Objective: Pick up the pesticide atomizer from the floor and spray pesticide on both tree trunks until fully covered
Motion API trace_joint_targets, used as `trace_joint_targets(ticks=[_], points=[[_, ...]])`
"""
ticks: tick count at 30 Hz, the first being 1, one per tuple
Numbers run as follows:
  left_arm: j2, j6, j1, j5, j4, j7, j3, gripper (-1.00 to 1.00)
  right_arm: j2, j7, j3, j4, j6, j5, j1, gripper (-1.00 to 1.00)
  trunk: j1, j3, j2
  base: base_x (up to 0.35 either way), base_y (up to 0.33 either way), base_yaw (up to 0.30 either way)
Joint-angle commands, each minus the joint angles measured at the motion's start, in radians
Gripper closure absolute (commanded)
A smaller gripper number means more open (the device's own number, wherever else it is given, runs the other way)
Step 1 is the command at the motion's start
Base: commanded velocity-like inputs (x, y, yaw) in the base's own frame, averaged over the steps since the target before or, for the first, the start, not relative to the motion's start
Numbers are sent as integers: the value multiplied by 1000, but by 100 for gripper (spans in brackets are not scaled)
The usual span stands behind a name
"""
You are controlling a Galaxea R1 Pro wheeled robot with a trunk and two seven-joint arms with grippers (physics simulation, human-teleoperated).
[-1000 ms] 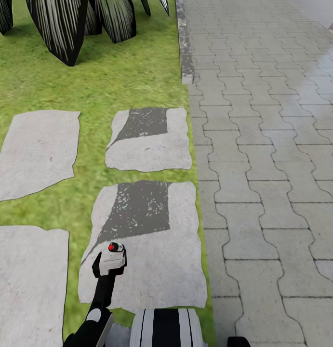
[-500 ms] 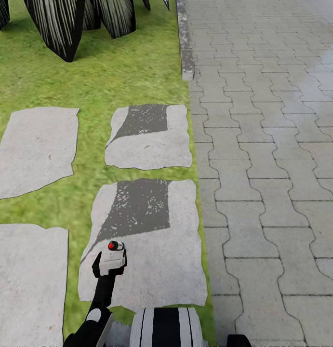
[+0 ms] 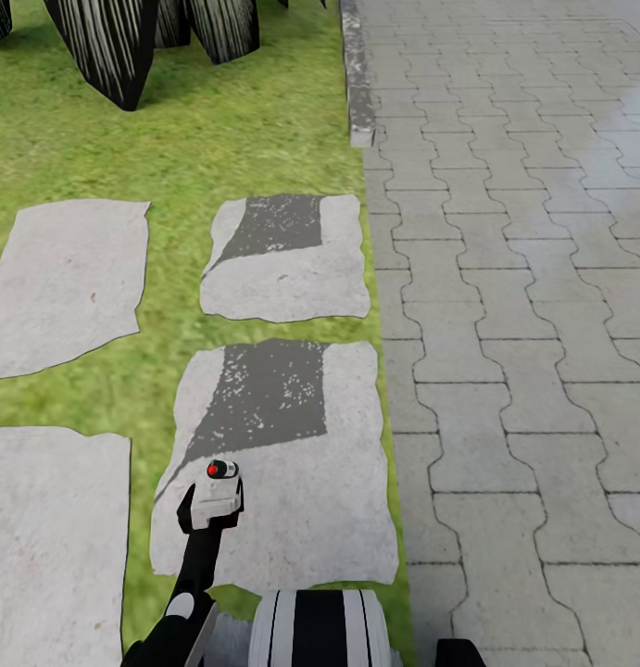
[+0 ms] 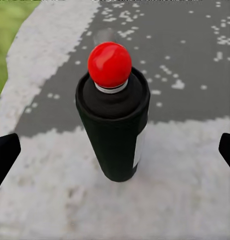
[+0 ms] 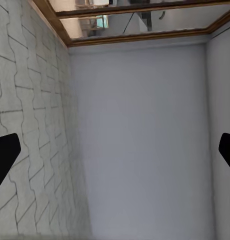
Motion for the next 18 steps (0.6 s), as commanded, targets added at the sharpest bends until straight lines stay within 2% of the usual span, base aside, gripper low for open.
trace_joint_targets(ticks=[1,18], points=[[-1,-4,0,-11,0,5,3,-100,0,0,4,1,-4,-6,-1,-100,0,0,0,0,0,0],[-22,-33,0,-11,4,7,3,-100,0,0,3,1,-4,-7,-1,-100,0,0,0,0,0,0]])
